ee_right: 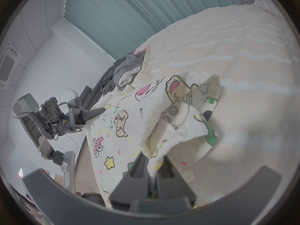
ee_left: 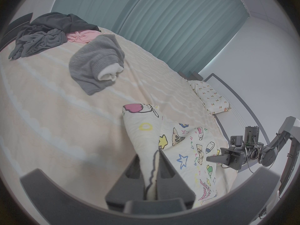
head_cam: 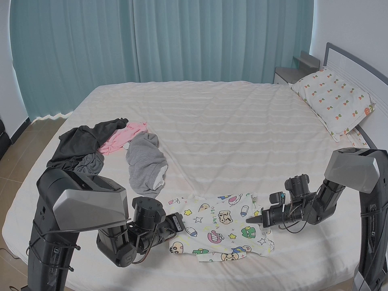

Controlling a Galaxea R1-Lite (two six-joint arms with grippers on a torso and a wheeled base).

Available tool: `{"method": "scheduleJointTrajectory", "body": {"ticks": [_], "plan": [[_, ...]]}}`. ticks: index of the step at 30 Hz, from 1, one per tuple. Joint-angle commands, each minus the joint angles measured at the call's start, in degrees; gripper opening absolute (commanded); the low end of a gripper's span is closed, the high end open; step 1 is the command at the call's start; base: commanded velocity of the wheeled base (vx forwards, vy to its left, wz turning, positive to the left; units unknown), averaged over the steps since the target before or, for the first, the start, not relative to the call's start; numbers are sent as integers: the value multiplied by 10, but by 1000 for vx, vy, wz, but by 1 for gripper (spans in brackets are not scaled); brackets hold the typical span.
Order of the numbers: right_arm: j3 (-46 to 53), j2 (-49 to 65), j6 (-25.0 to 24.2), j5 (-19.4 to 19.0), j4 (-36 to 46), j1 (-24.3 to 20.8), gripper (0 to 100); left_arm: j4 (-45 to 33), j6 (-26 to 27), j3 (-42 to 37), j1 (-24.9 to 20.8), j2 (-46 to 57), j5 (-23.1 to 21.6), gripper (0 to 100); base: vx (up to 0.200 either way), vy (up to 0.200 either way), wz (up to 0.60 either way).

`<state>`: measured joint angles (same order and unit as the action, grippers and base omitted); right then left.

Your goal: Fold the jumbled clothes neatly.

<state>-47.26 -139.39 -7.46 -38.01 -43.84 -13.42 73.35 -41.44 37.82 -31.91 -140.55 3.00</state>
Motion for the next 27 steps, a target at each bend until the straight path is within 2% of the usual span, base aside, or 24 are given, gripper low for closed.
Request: {"method": "scheduleJointTrajectory", "body": {"ticks": [1, 13, 27], "plan": [[1, -1, 0, 0, 0, 0, 0, -1, 0, 0, 0, 0, 0, 0, 0, 200, 0], [4, 0, 1, 0, 0, -1, 0, -1, 0, 1, -1, -2, 0, 0, 0, 200, 0], [5, -1, 1, 0, 0, -1, 0, -1, 1, 2, -1, -12, 0, 0, 0, 0, 0]]}}
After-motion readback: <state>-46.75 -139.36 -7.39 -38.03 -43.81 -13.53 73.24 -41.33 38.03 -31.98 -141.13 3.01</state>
